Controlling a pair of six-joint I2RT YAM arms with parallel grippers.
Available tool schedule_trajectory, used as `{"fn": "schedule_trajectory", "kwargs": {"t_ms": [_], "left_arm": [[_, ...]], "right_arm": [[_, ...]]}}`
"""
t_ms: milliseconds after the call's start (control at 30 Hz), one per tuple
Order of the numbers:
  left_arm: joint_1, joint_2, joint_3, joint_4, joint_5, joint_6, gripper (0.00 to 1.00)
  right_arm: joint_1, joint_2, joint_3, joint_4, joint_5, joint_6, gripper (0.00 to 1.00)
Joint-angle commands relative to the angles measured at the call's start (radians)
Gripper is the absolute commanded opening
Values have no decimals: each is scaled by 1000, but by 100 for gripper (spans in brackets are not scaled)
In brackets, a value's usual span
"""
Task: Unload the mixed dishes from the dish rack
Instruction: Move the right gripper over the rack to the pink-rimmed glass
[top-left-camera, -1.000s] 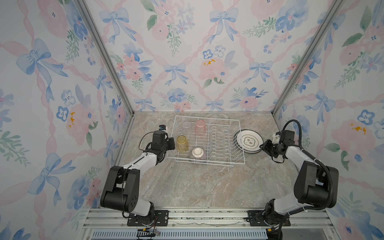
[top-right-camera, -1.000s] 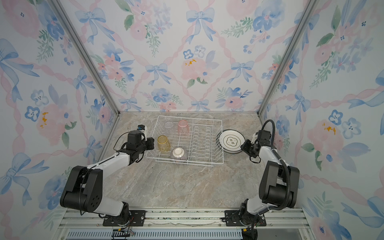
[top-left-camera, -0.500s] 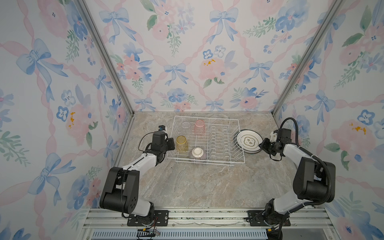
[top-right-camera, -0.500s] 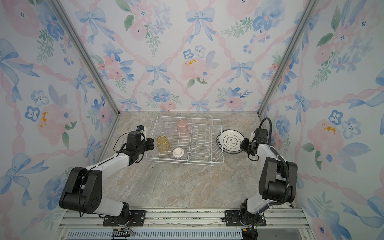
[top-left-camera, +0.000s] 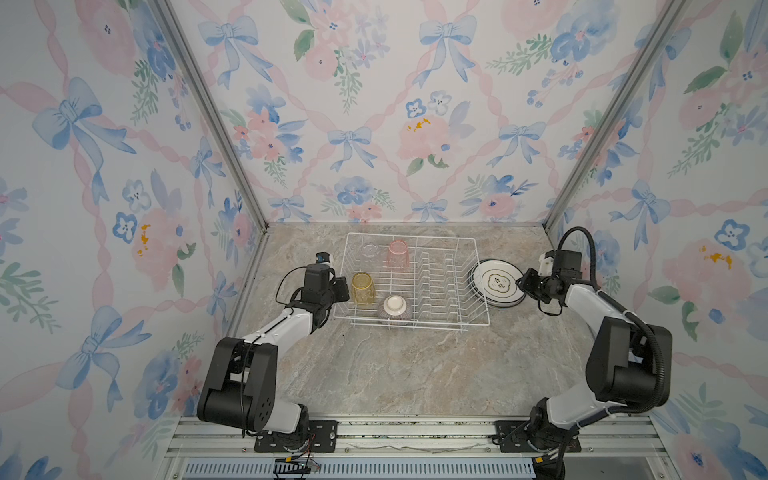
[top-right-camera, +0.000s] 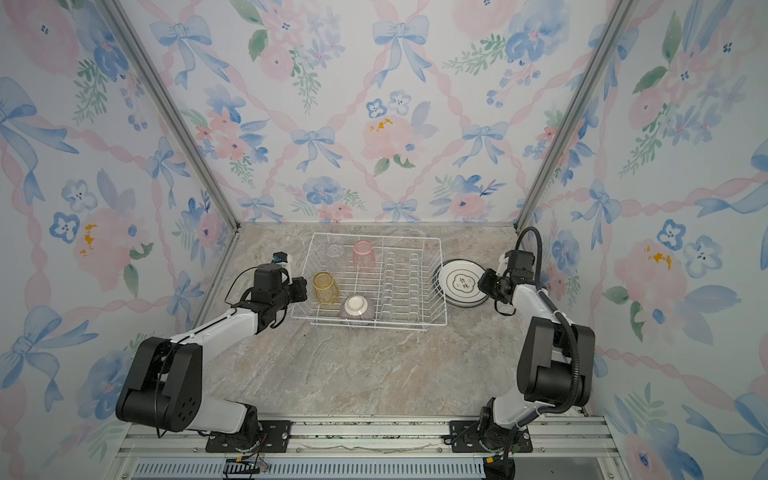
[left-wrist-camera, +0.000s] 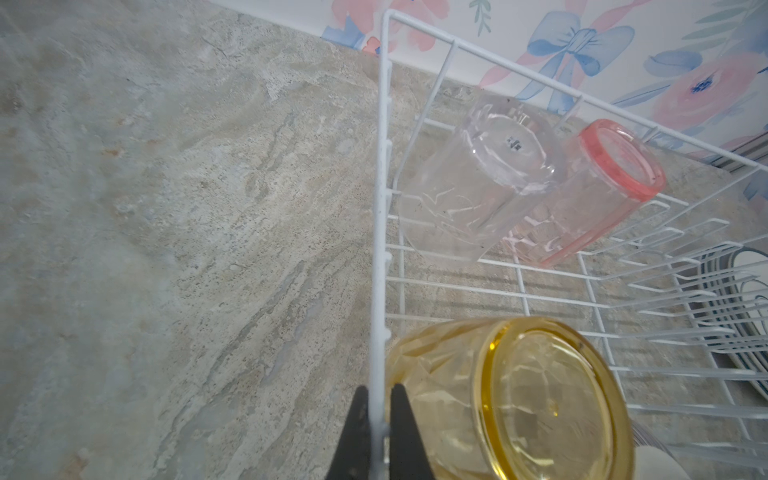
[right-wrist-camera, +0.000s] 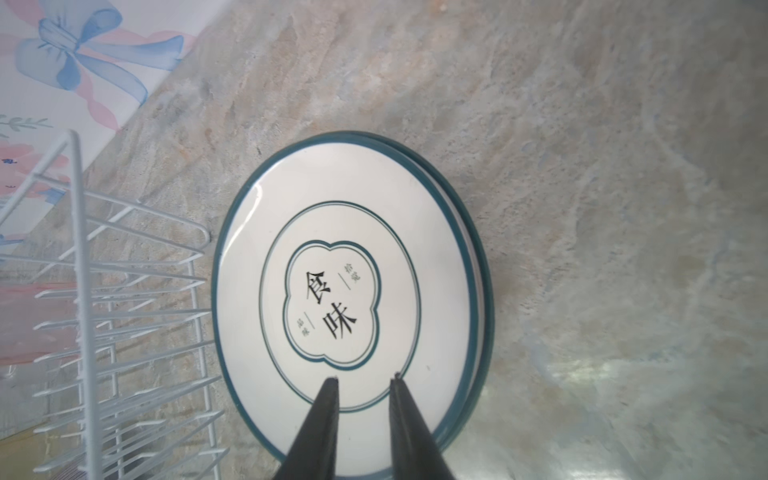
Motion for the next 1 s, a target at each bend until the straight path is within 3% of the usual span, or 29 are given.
{"fn": "schedule_trajectory", "kwargs": {"t_ms": [0, 300, 633, 767, 967], "left_arm": [[7, 4, -18, -121, -23, 14, 0], [3, -21, 3, -121, -14, 5, 0], [-26, -32, 6, -145, -45, -6, 0], [-35, -54, 6, -156, -57, -5, 5], [-39, -62, 6, -170, -63, 1, 10]], "right_arm": [[82, -109, 60, -25, 35, -85, 30], [334, -156, 237, -214, 12, -229, 32], [648, 63, 441, -328, 115, -318, 42], [706, 169, 516, -302, 230, -312, 49], [728, 327, 664, -279, 204, -283, 52]]}}
